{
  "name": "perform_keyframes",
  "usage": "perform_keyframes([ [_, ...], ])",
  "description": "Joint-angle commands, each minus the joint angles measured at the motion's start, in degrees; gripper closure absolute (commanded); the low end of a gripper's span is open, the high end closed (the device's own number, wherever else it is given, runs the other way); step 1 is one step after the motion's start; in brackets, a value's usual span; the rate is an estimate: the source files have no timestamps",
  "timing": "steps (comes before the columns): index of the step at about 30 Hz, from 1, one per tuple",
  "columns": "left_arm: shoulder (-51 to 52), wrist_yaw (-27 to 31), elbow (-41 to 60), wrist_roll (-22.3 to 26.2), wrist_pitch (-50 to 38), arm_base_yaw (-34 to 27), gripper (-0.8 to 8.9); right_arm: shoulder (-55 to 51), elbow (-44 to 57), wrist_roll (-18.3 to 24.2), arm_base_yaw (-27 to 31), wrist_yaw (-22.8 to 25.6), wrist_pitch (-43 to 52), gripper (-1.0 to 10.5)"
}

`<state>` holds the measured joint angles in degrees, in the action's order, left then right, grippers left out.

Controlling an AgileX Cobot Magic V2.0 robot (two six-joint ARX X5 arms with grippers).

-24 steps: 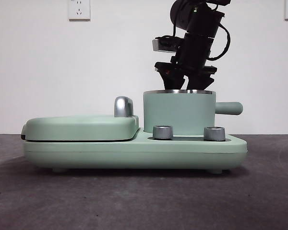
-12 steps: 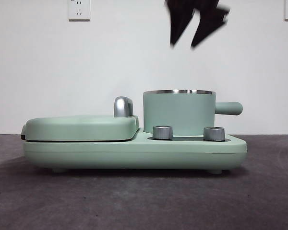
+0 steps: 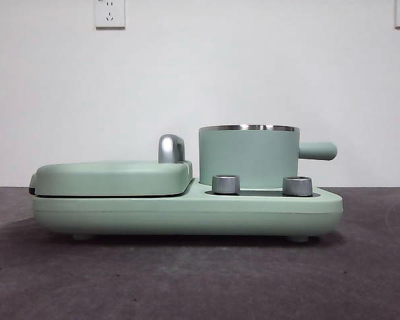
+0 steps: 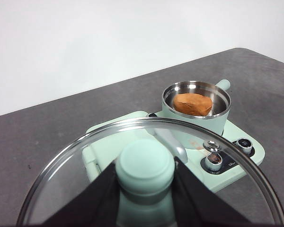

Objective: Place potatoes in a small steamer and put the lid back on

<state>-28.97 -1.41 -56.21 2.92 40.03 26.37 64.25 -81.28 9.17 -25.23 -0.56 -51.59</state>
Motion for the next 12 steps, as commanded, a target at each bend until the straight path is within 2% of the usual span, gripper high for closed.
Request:
perform_keyframes([
  [1,-0.83,-0.15,-0.92,-0.66,-2.32,0.26,7.99,-6.27,5.29,0.28,-0.39,2.64,0.44,6.3],
  [4,-1.99,-2.14,-0.92,-0.66,-2.36,0.26,7.99,-12.52,11.61,0.52,-0.35,5.07,-0.07,6.3],
  [7,-3.69,-3.93,-0.92,-0.66,-2.47,0.26,7.99,-18.38,17.77,2.01,-0.04,5.70,-0.79,6.3],
  [12,-7.34,-7.50,-0.92,-0.66,-5.51,0.28,7.99,-26.32,25.94,1.97,0.31,7.06,-1.42,6.2],
])
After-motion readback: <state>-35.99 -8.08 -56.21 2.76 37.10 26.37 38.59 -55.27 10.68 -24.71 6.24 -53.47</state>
